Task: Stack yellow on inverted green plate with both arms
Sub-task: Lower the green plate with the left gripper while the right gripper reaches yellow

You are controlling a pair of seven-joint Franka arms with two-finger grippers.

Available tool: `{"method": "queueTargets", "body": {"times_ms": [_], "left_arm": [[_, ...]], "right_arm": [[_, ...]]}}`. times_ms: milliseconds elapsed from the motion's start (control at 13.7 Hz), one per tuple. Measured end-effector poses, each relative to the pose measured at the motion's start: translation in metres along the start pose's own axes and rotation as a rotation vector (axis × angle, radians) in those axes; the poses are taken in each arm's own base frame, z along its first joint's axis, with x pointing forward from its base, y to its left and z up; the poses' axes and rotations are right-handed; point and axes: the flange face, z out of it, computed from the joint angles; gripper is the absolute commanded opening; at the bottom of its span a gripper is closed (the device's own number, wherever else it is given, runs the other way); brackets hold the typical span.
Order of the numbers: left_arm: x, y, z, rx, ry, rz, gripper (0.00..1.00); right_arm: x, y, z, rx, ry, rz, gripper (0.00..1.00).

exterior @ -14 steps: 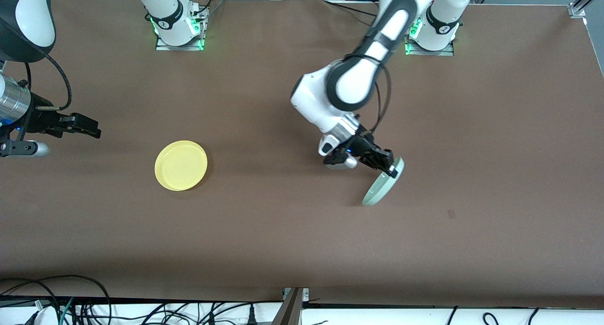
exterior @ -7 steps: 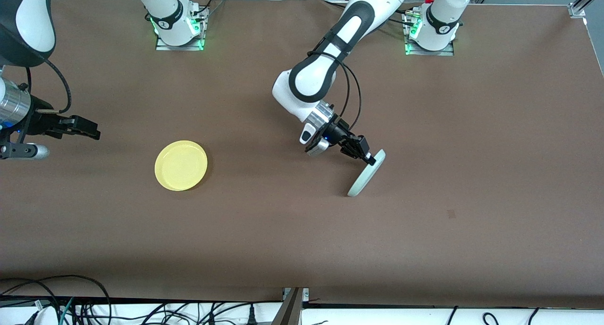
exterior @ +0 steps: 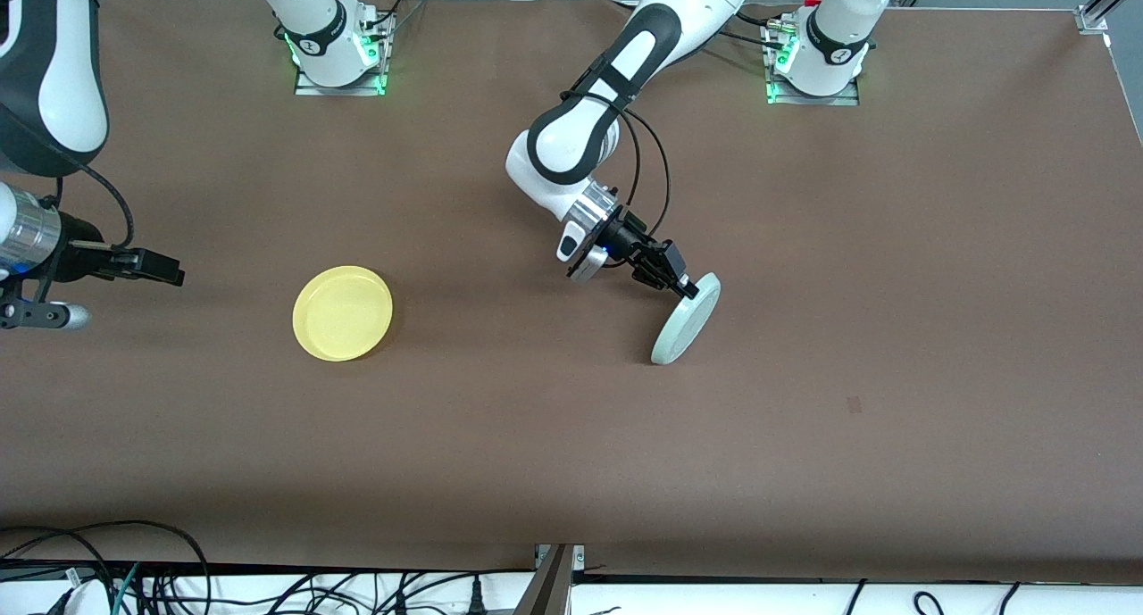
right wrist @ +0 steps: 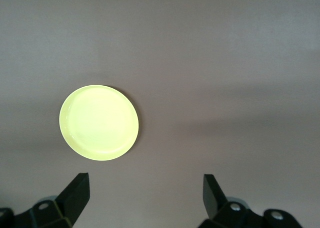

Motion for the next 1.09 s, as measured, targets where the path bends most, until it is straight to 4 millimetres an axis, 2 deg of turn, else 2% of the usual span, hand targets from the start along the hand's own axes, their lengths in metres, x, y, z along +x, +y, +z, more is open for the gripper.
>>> {"method": "queueTargets", "body": {"times_ms": [73,291,364,437,728,1092], "left_arm": [[0.000,0.001,-0.002,-0.019,-0.011,-0.007,0.56],[0.002,0.004,-0.016,-0.111,-0.041,-0.017,0.79],[0.003,0.004,-0.020,-0.142,-0.050,-0.013,0.95],[0.005,0.003,-0.022,-0.171,-0.057,-0.006,1.00],[0.019,-0.001,-0.029,-0.313,-0.078,-0.027,1.00],[0.054,-0.017,-0.002,-0.634,-0.186,-0.170,1.00]], "right_arm": [[0.002,0.000,0.006,-0.002,-0.008,0.000,1.00],[0.009,-0.007,0.030,-0.012,-0.046,-0.008,1.00],[0.012,-0.011,0.038,-0.015,-0.059,-0.013,1.00],[0.014,-0.012,0.045,-0.017,-0.067,-0.013,1.00],[0.016,-0.011,0.051,-0.020,-0.074,-0.012,1.00],[0.022,-0.020,0.081,-0.031,-0.116,-0.024,1.00]]}}
